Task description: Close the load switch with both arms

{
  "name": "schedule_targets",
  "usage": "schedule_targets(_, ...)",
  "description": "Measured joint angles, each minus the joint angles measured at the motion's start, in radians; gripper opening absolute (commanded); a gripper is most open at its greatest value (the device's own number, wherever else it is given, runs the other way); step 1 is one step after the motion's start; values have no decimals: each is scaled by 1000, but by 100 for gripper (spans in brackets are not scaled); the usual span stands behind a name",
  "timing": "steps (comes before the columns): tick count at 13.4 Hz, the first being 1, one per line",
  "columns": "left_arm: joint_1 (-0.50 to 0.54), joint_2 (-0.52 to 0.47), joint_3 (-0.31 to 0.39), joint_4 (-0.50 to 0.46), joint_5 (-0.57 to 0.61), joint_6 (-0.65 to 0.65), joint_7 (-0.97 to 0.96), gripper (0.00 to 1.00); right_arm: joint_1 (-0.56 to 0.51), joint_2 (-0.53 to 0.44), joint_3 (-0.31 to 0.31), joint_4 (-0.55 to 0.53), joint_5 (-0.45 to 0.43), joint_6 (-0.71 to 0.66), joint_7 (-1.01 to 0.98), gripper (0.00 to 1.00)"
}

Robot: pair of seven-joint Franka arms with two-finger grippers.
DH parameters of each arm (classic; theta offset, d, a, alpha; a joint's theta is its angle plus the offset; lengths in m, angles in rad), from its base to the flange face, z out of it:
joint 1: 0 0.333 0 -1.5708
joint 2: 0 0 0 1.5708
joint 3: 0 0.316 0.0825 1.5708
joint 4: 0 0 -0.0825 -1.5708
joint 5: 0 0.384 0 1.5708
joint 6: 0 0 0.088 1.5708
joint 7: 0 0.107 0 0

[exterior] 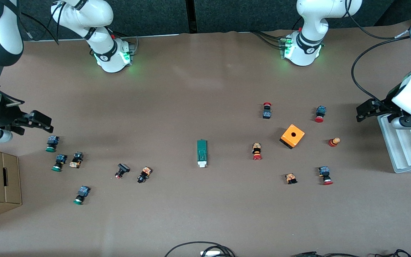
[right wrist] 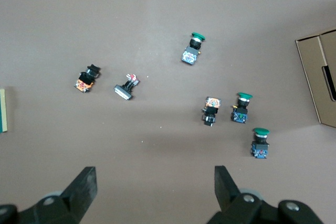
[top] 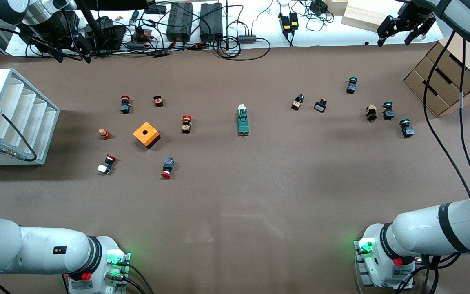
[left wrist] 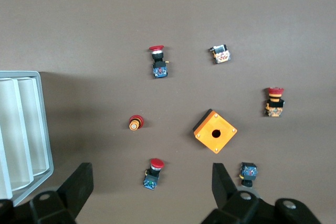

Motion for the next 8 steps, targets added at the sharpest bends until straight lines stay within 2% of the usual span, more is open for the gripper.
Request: schedule_targets(8,-8,0,6,1,3,-6,11,100,0,-6,0,-24,0,-11,25,100)
